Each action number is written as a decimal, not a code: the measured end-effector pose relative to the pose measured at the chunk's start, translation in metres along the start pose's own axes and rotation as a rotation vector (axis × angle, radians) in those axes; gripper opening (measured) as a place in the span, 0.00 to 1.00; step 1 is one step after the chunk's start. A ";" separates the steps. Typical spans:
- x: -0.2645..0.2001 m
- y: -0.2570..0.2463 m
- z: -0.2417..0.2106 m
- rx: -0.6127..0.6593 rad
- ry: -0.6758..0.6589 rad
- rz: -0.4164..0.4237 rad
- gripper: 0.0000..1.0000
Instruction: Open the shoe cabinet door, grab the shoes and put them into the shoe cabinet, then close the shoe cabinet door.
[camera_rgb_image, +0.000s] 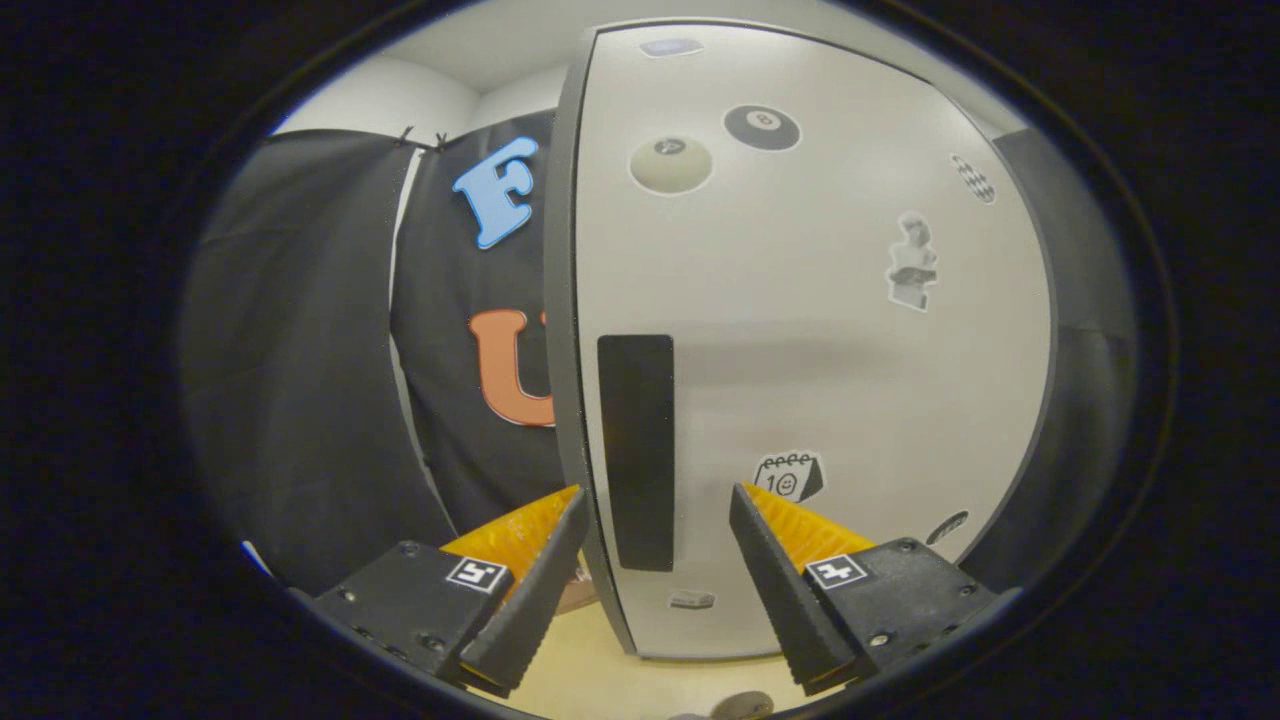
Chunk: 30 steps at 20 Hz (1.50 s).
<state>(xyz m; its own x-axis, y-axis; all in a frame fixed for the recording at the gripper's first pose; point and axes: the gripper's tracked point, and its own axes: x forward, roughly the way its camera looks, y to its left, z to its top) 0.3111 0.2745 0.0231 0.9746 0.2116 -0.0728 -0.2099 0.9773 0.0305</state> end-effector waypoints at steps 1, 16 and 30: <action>0.005 0.002 0.001 0.007 0.002 0.002 0.90; -0.008 0.007 -0.010 -0.015 0.037 0.071 0.33; -0.181 -0.053 -0.033 0.001 0.032 0.147 0.29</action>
<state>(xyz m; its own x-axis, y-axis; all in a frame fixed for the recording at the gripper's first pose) 0.1430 0.1847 0.0018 0.9303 0.3532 -0.0990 -0.3505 0.9355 0.0441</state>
